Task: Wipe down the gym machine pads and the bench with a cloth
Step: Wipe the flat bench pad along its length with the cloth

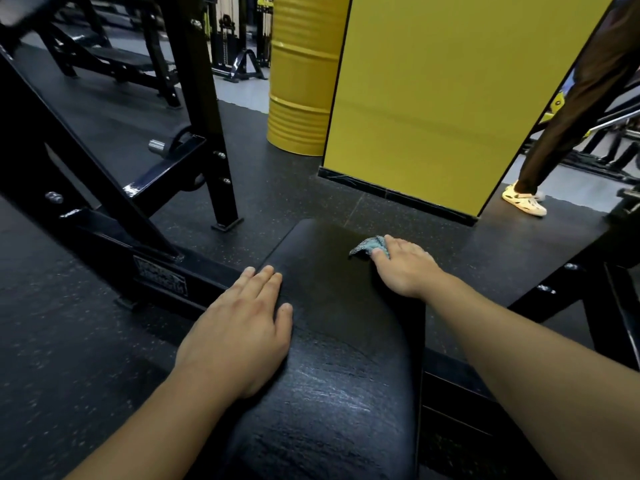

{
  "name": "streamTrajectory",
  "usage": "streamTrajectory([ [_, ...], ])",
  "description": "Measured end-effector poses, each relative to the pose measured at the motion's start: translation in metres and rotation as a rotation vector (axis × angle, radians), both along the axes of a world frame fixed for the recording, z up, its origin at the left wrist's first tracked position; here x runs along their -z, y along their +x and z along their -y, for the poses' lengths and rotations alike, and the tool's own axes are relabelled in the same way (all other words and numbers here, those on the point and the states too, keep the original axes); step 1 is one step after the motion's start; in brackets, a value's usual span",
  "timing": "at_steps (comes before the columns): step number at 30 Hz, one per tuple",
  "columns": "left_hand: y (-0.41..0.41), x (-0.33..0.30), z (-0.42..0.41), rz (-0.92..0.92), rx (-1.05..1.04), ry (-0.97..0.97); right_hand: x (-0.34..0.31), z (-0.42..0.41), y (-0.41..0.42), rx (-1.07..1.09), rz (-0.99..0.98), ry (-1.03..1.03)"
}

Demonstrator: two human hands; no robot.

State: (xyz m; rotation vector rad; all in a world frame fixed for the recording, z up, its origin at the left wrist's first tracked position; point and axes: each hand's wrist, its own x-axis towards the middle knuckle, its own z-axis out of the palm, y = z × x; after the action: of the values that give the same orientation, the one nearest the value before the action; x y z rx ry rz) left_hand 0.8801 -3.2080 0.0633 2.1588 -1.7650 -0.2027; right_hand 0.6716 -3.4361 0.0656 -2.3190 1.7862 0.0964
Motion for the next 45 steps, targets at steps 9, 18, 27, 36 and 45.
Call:
streamTrajectory([
  [9, 0.004, 0.006, 0.004, 0.012, 0.028, -0.041, -0.010, 0.035, 0.068, 0.023, -0.009, 0.025],
  [18, 0.008, 0.007, 0.002, 0.056, 0.025, -0.038, -0.004, 0.029, 0.155, -0.237, 0.069, -0.059],
  [27, 0.005, 0.002, 0.003, 0.055, 0.025, -0.026, 0.001, 0.032, 0.141, -0.161, 0.124, -0.069],
  [36, 0.008, 0.009, 0.005, 0.041, 0.028, -0.028, -0.001, 0.029, 0.143, -0.340, 0.094, -0.057],
  [45, 0.007, 0.005, 0.004, -0.016, 0.008, -0.028, 0.001, 0.006, 0.144, -0.522, 0.071, -0.092],
])
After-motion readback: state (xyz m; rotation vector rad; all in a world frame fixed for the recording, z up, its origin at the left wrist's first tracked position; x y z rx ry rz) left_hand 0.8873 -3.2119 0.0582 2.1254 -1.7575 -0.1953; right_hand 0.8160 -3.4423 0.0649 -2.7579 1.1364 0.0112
